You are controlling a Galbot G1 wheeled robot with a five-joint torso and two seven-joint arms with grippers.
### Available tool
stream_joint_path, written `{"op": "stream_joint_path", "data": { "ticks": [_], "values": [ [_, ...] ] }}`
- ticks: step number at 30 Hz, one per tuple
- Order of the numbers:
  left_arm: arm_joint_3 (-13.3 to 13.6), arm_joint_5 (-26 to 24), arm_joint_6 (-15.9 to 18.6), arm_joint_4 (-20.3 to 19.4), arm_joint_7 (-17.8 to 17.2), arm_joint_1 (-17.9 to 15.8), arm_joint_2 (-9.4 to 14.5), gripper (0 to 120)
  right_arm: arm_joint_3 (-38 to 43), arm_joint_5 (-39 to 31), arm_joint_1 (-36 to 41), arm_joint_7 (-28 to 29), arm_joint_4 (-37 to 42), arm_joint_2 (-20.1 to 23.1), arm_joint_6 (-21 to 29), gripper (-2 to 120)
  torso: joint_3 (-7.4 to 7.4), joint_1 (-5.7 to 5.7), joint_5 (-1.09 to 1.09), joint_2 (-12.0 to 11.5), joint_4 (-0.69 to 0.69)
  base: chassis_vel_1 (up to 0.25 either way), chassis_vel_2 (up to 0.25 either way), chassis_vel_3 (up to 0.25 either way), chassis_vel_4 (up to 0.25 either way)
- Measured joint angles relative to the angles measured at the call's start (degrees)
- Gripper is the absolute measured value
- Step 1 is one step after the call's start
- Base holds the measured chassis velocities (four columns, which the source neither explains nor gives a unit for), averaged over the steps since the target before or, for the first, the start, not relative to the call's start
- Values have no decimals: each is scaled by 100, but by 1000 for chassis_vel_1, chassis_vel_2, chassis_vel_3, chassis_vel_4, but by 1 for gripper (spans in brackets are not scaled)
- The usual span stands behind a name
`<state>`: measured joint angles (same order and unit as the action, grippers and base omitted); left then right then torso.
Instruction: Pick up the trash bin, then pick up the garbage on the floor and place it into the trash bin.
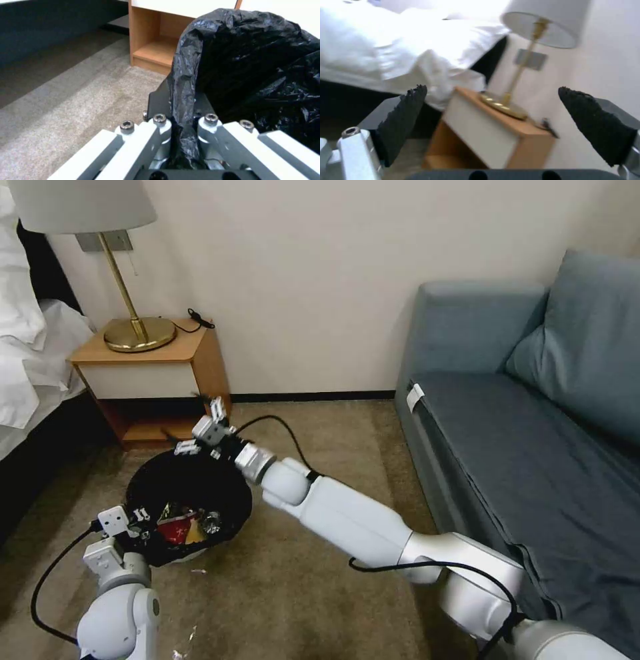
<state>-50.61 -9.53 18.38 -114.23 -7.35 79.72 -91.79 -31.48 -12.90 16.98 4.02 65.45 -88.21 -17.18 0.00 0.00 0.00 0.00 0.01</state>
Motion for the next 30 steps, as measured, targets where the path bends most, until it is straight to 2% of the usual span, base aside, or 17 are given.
{"op": "stream_joint_path", "data": {
  "ticks": [7, 9, 13, 15, 16, 19, 24, 25, 30],
  "values": [
    [-3, -59, 53, -26, 2, -20, 20, 4, 807, 3, 378, -30, 341, 270, 229, 100, 0, 0, 0, 0, 0, 0, 0, 0, 0],
    [-6, -99, 69, 1, 6, -69, 59, 4, 1503, 19, 840, 141, 712, 495, 492, 100, 0, 0, 1, 0, -1, 0, 0, 0, 0],
    [-7, -122, 81, 29, 11, -109, 84, 4, 1917, 20, 1165, 324, 1020, 635, 737, 100, 1, 0, 2, 0, -1, 0, 0, 0, 0],
    [-8, -143, 109, 38, 19, -161, 100, 4, 2613, 117, 1592, 351, 1478, 777, 1125, 100, 0, 0, 2, 0, 0, 0, 0, 0, 0],
    [-8, -143, 109, 38, 19, -161, 100, 4, 2613, 117, 1592, 351, 1478, 777, 1125, 100, 0, 0, 2, 0, 0, 0, 0, 0, 0],
    [-8, -148, 138, 52, 29, -194, 123, 4, 3430, 211, 2169, 341, 1995, 857, 1663, 100, -1, 0, 1, 0, -3, 0, 0, 0, 0],
    [-11, -152, 171, 67, 40, -256, 161, 4, 3921, 379, 2682, 377, 2404, 898, 2081, 100, 0, 0, 2, 0, -1, 0, 0, 0, 0],
    [-15, -153, 196, 77, 49, -307, 172, 4, 4137, 443, 2991, 424, 2650, 924, 2275, 100, 0, 0, 0, 0, 0, 0, 0, 0, 0],
    [-14, -154, 223, 132, 66, -395, 194, 4, 4338, 496, 3472, 554, 2961, 898, 2438, 100, -1, 0, -1, 0, -1, 0, 0, 0, 0]
  ]
}}
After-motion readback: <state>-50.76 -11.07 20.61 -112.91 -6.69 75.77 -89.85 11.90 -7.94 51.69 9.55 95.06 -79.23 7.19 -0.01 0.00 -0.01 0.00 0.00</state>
